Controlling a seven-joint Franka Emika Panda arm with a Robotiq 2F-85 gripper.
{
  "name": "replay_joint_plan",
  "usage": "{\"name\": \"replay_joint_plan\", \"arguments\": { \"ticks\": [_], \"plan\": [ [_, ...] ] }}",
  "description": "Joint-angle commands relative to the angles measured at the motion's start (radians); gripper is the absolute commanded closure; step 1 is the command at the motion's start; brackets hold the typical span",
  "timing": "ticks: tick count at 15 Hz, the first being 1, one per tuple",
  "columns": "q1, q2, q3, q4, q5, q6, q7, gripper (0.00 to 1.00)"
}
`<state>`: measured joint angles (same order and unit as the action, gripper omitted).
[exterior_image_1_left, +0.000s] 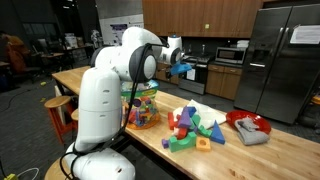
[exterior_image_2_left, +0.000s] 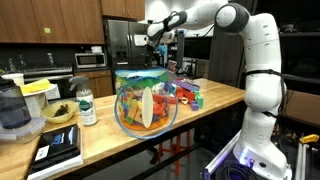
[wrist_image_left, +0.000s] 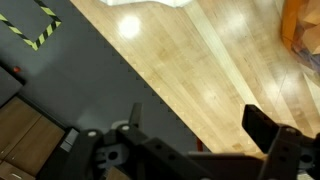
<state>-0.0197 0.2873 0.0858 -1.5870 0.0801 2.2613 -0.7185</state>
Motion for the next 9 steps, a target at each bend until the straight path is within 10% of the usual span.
{"name": "replay_joint_plan", "arguments": {
  "ticks": [1, 9],
  "plan": [
    [-0.022, -0.023, 0.001, -0.035, 0.011, -0.013, -0.014, 0.00],
    [-0.025, -0.121, -0.037, -0.175, -0.027, -0.038, 0.111, 0.00]
  ]
}}
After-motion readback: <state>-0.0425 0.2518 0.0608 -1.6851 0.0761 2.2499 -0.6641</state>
